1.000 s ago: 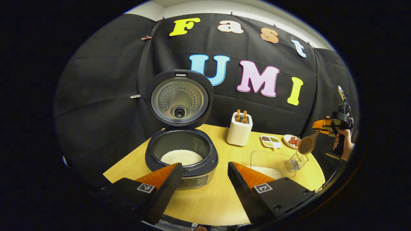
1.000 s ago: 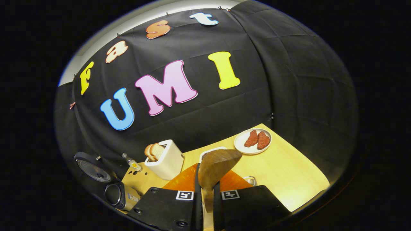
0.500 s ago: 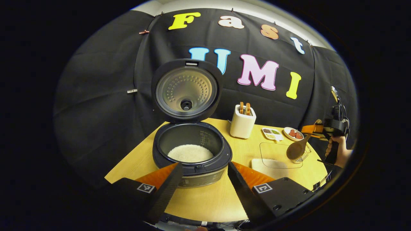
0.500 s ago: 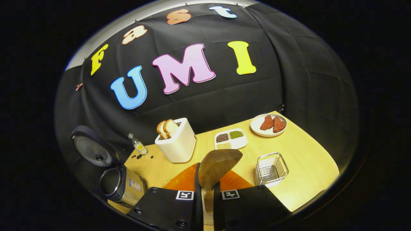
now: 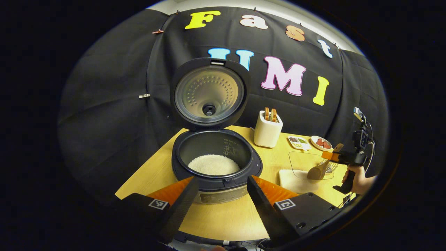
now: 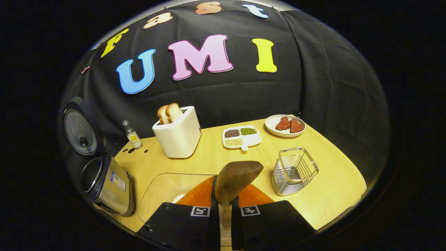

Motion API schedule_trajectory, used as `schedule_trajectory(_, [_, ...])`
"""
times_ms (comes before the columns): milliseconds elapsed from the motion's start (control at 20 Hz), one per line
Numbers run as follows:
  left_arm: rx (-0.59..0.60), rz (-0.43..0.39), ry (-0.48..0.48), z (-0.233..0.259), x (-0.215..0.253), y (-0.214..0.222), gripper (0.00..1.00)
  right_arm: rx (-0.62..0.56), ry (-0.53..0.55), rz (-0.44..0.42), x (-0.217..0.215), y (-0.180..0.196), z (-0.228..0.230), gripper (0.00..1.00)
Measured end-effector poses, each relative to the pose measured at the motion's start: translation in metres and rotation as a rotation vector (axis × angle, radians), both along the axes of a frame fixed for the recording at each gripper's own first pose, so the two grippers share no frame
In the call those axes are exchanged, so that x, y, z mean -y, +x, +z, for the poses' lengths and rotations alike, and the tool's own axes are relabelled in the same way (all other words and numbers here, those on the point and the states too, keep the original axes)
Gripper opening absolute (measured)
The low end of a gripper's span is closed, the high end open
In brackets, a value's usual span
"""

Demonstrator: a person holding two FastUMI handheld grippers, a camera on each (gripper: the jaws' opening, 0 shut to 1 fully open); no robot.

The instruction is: Close the left gripper, press the button to open the rice cooker; take a wooden spoon from the chopstick holder with the right hand, scoop a spoonful of rice and pour it into the rice cooker, then put the wooden spoon back into the chopstick holder.

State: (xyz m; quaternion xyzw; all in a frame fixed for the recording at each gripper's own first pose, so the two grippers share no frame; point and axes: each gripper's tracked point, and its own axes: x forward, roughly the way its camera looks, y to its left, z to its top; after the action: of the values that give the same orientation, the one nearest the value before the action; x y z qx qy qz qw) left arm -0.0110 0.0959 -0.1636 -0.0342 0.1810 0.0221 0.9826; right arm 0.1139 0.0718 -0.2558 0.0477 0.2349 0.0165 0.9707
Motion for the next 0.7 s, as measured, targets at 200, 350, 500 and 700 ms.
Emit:
schedule_trajectory(200, [-0.002,0.005,-0.003,-0.003,-0.004,0.0,0.96,-0.037,0.058,0.023,-0.032,-0.008,-0.011,0.17])
schedule_trajectory(350, [-0.001,0.015,-0.007,-0.004,-0.009,-0.001,0.96,-0.077,0.141,0.022,-0.055,-0.013,-0.013,0.17])
schedule_trajectory(500, [0.0,0.025,-0.014,-0.003,-0.011,-0.004,0.96,-0.124,0.231,0.011,-0.069,-0.013,-0.015,0.17])
schedule_trajectory(700, [0.007,0.038,-0.012,-0.001,-0.013,-0.007,0.95,-0.188,0.366,-0.016,-0.08,-0.013,-0.014,0.17])
